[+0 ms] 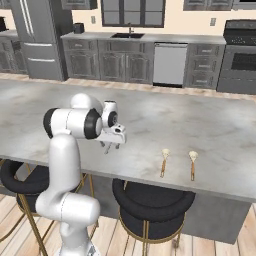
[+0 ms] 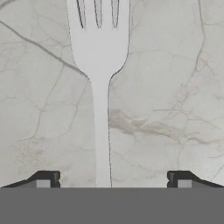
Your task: Pick up the metallic utensils from the counter and place them in the open drawer. Make sure not to pick up any wooden utensils.
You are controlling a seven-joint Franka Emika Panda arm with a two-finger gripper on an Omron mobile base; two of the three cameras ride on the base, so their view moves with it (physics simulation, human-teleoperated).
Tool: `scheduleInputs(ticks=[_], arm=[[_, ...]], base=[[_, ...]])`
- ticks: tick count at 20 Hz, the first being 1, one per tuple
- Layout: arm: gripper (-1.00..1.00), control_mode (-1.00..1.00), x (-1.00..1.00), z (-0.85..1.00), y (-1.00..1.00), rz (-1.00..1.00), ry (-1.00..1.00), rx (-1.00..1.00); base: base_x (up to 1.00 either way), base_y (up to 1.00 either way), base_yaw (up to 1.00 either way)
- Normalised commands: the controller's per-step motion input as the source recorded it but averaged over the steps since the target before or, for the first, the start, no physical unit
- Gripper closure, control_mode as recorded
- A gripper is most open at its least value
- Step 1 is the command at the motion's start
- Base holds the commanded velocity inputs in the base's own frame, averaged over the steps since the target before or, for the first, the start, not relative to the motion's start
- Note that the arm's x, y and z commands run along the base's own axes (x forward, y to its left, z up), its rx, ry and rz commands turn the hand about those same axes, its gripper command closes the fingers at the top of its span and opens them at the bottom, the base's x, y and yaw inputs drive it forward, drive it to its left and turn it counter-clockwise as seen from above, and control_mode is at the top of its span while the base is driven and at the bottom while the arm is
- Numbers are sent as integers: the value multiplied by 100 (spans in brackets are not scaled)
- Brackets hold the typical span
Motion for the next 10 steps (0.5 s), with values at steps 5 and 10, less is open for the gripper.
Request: scheduleInputs(ticks=[5, 10], arm=[[-100, -100, 27, -34, 3, -3, 0, -2], [-100, -100, 0, -20, 0, -2, 0, 0]], base=[[0, 0, 0], [0, 0, 0]])
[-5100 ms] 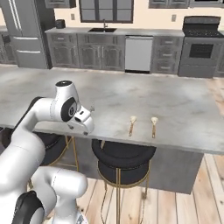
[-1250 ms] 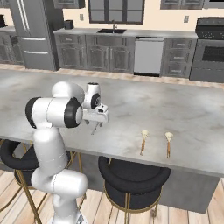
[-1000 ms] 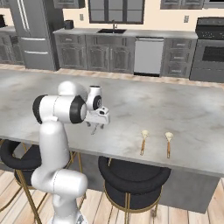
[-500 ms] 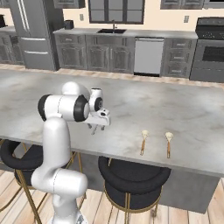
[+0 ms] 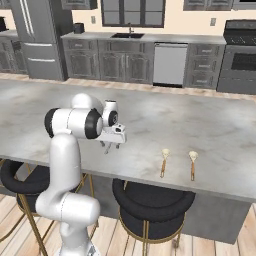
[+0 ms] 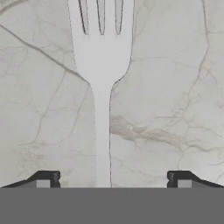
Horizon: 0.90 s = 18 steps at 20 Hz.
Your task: Pick up the metallic utensils from the counter and place them in the open drawer. Make sure not to pick up any wooden utensils.
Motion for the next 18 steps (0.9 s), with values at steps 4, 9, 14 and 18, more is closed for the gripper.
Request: scheduleInputs(ticks=[4, 9, 14, 18], arm=[[-100, -100, 0, -20, 0, -1, 0, 0], [100, -100, 0, -19, 0, 0, 0, 0], [100, -100, 0, -10, 13, 0, 0, 0], [100, -100, 1, -8, 25, 0, 0, 0]], base=[[0, 0, 0], [0, 0, 0], [0, 0, 0], [0, 0, 0]])
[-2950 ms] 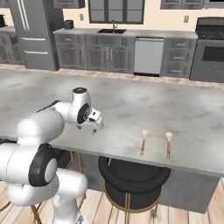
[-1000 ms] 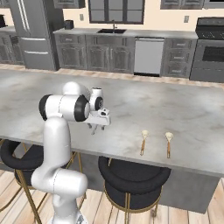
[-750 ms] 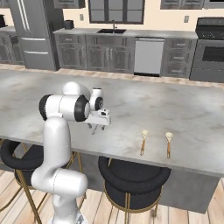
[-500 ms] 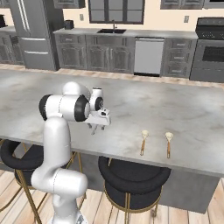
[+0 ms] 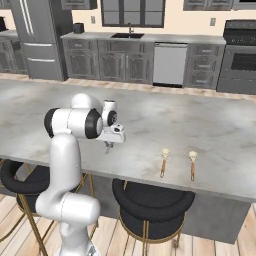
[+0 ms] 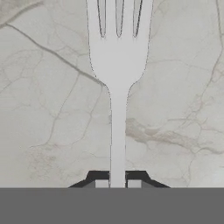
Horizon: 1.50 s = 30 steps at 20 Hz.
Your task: Pick up the metallic utensils from the counter and place them in the open drawer. Make sure not to pick up any wooden utensils.
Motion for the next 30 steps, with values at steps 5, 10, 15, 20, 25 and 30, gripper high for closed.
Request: scheduleInputs(ticks=[5, 10, 15, 20, 25, 30], arm=[[100, -100, 3, -5, 18, 0, 0, 0], [100, -100, -26, 7, 2, -3, 0, 0], [100, -100, -76, 66, 0, -7, 0, 0], [100, -100, -100, 98, 0, -4, 0, 0], [100, -100, -100, 91, 0, -3, 0, 2], [100, -100, -100, 81, 1, 0, 0, 0]], base=[[0, 0, 0], [0, 0, 0], [0, 0, 0], [0, 0, 0], [0, 0, 0], [0, 0, 0]])
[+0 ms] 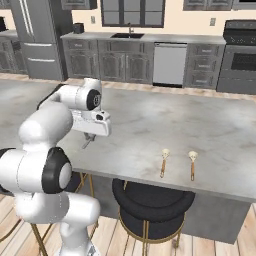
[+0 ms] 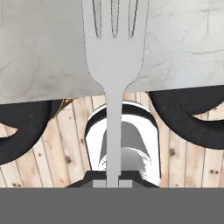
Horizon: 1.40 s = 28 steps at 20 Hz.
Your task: Pick up the metallic utensils from the counter and place them in the open drawer. Make sure not to pick up any wooden utensils.
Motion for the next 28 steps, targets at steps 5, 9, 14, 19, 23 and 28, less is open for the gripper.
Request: scheduleInputs(ticks=[5, 9, 14, 19, 23, 28], arm=[[100, -100, -100, 70, 1, 0, 0, 0], [100, -100, -100, 60, 4, 0, 1, 0], [100, -100, -100, 30, 6, 0, 3, 0], [100, -100, -94, 0, 11, 0, 0, 0], [100, -100, -8, -1, 1, 0, 0, 0], [100, -100, 0, 0, 0, 0, 0, 0]], base=[[0, 0, 0], [0, 0, 0], [0, 0, 0], [0, 0, 0], [0, 0, 0], [0, 0, 0]])
